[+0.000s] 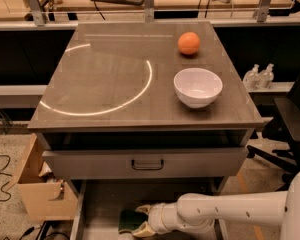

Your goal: Pick sponge from middle drawer and place on counter

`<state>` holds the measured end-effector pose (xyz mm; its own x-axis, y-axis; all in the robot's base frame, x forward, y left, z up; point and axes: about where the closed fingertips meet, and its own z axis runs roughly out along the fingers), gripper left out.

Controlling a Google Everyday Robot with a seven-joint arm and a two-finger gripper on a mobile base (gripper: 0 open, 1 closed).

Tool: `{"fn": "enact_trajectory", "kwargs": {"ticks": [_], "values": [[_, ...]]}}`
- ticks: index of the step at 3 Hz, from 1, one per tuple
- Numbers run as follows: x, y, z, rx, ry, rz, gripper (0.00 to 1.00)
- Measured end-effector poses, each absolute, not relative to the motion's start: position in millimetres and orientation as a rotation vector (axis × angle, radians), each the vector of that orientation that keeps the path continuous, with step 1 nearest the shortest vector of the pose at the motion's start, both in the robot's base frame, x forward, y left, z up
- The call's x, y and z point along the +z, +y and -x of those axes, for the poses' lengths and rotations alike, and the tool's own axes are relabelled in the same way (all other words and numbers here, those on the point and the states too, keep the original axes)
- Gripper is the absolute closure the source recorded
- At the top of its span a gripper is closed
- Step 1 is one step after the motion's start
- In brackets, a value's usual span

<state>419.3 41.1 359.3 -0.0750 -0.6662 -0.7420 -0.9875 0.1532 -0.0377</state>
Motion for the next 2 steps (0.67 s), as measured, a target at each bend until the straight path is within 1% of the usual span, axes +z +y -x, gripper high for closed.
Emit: {"fn": "enact_trajectory", "kwargs": {"ticks": [2], "values": [[366.5, 40.3, -416.6, 0.696, 1.798, 1.595, 1.0]]}}
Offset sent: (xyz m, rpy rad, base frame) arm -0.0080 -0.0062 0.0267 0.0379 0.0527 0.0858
